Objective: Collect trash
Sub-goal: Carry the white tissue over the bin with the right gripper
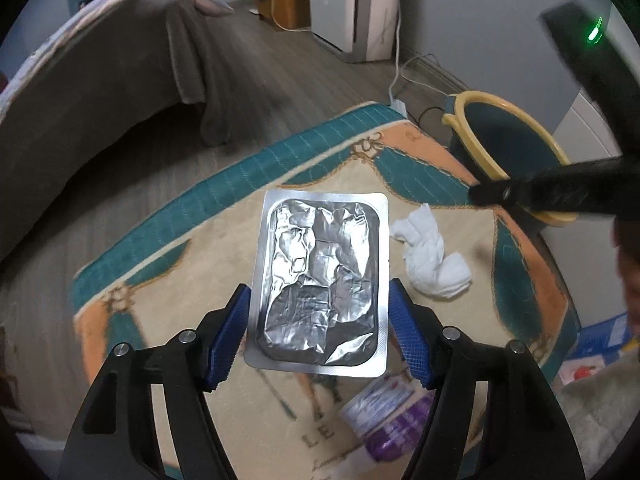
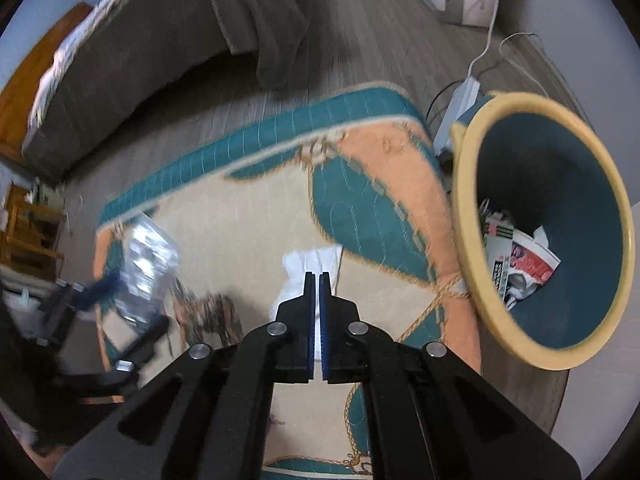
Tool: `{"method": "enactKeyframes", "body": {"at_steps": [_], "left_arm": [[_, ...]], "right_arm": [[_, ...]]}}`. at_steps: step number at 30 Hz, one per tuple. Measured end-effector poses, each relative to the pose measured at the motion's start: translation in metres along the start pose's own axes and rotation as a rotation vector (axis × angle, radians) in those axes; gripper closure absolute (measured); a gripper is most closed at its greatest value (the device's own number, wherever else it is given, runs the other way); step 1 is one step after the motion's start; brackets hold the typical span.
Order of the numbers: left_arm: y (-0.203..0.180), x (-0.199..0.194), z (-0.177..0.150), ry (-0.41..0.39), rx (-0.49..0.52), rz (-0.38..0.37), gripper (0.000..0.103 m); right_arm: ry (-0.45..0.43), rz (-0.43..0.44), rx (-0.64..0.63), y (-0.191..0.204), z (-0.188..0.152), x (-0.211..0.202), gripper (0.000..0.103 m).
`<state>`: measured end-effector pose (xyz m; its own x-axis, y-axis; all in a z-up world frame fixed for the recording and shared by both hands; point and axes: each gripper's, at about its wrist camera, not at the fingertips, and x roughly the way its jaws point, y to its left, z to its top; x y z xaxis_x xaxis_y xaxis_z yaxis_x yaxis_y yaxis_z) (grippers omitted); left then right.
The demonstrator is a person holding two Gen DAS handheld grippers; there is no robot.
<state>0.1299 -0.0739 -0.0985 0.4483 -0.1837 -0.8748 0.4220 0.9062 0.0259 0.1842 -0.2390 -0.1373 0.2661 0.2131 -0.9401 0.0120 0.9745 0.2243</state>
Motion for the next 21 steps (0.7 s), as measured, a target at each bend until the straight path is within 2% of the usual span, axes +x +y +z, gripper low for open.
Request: {"method": "enactKeyframes", "body": {"at_steps": [4, 8, 9, 12, 16, 17, 18, 21], "left_arm": [[0.008, -0.02, -0.007, -0.008, -0.027, 0.028, 0.034], [0.025, -0.021, -0.012, 0.001, -0.097, 0.037, 0.034], [0.03, -0.019, -0.014, 0.002, -0.109, 0.044, 0.034], [0.041, -0.009, -0.017, 0.027, -0.12, 0.058, 0.034], [0.051, -0.007, -0.016, 0.028, -0.127, 0.063, 0.034], [0.052, -0.008, -0.016, 0.023, -0.132, 0.061, 0.034], [0.053, -0.008, -0.015, 0.018, -0.135, 0.06, 0.034], [0.05, -0.013, -0.01, -0.001, -0.133, 0.06, 0.033]], "right_arm": [[0.049, -0.039, -0.052, 0.011, -0.005, 0.024, 0.098], [0.1, -0.063, -0.083, 0.026, -0.01, 0.046, 0.075], [0.11, -0.068, -0.087, 0.029, -0.011, 0.05, 0.074], [0.133, -0.067, -0.095, 0.036, -0.013, 0.061, 0.064], [0.145, -0.087, -0.126, 0.04, -0.015, 0.067, 0.065], [0.142, -0.09, -0.129, 0.04, -0.015, 0.066, 0.08], [0.144, -0.079, -0.124, 0.039, -0.014, 0.065, 0.085], [0.127, -0.038, -0.1, 0.037, -0.012, 0.054, 0.087]]}}
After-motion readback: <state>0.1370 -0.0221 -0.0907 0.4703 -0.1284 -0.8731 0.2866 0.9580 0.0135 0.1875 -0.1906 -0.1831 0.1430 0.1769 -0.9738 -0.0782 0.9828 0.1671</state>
